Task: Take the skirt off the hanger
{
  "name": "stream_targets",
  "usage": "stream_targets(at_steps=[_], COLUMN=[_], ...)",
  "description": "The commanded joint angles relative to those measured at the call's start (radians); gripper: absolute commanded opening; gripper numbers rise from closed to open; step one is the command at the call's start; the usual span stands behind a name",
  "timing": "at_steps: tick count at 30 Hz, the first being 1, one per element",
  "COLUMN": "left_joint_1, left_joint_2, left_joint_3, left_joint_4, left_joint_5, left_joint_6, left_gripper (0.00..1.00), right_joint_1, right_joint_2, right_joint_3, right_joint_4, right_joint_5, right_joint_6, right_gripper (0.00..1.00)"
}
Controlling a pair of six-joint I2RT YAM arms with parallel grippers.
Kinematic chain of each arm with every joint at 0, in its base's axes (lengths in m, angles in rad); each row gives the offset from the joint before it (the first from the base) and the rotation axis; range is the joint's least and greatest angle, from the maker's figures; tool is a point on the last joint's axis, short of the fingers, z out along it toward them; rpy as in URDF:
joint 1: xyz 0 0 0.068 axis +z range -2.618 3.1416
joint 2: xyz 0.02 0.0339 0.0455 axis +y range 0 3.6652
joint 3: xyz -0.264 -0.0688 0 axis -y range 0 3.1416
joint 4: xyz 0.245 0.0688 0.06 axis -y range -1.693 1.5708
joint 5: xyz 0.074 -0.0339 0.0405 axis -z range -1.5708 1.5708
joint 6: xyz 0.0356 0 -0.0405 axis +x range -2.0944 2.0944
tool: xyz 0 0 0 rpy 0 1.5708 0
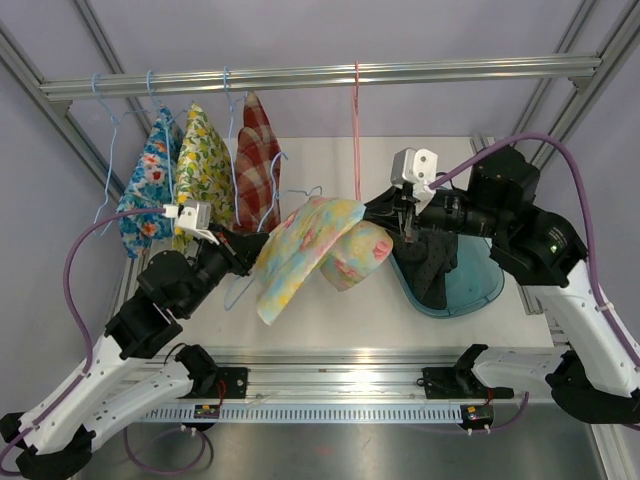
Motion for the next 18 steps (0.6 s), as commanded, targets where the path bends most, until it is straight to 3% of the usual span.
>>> stream_targets(at_steps=[1,18], left_joint_1=[-0.001,-0.002], left_joint_2=[0.011,0.062], left_joint_3=[0.045,0.027], left_joint_4=[0.042,0.044], left_joint_5=[0.013,-0.030], left_joint_6=[0.041,0.114], left_gripper=[0.00,0.00], right_joint_1=[-0.013,-0.023], right_joint_2=[-0.042,0.037], right_joint_3=[0.087,0.392], right_joint_4=[0.058,0.014], right_joint_5=[0.031,-0.021], right_joint_6=[0.020,0.143], right_gripper=[0.00,0.00])
